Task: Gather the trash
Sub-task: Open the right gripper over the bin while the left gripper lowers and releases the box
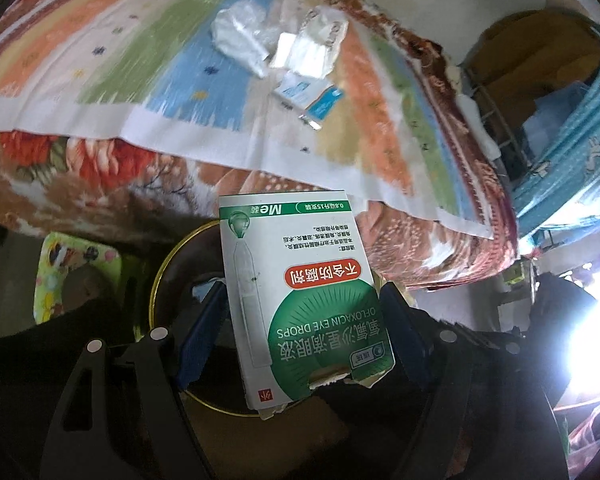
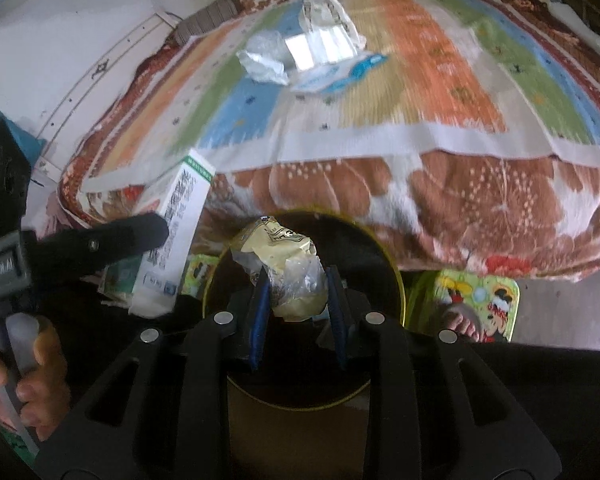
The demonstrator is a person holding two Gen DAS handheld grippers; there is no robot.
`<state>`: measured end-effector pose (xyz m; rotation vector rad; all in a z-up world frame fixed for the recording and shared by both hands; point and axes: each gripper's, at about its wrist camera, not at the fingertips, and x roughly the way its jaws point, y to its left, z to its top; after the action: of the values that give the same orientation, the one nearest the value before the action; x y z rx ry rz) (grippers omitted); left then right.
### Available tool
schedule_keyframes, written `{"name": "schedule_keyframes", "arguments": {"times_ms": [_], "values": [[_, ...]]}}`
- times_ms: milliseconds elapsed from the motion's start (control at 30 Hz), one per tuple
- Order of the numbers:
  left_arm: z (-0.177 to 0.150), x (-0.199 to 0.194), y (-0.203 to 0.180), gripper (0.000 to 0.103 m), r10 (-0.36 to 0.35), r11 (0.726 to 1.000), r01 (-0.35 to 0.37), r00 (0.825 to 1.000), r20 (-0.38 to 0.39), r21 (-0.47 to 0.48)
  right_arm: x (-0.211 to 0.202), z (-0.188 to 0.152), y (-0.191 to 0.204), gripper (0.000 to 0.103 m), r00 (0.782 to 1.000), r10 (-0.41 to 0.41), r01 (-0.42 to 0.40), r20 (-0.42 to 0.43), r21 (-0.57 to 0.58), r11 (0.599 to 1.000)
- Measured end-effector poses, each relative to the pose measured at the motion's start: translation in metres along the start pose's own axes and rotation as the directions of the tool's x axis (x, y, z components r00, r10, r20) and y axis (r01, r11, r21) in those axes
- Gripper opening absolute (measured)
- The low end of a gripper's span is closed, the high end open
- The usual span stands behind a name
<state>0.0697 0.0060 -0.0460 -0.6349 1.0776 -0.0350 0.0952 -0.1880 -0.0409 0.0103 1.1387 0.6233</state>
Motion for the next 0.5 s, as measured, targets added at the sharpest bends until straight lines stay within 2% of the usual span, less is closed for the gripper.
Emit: {"name": "schedule_keyframes", "arguments": {"times_ms": [100,367,433,500], "values": [[-0.001,0.006,0.006,0.076,0.015,0.999,-0.016,0.999,-0.028,-0.032,0.006,-0.003,-0.002,0.026,0.999,-0.052,0.052,-0.015,0.000,0.999],[0.000,0.023,0.017,0.076,0.043,0.994,-0.051,0.996,-0.082,-0.093,0.033,-0.004,-0.010,0.028,0.991,-0.044,0.051,-0.124,0.048,0.998],[0.001,0.027,0.022,0.077,0.049,0.992,-0.059,0.994,-0.095,-0.116,0.041,-0.005,-0.009,0.029,0.988,-0.048,0.056,-0.144,0.048,0.997],[0.001,0.030,0.024,0.078,0.056,0.989,-0.070,0.993,-0.101,-0.132,0.048,-0.006,-0.008,0.036,0.985,-0.049,0.058,-0.164,0.048,0.997]]}}
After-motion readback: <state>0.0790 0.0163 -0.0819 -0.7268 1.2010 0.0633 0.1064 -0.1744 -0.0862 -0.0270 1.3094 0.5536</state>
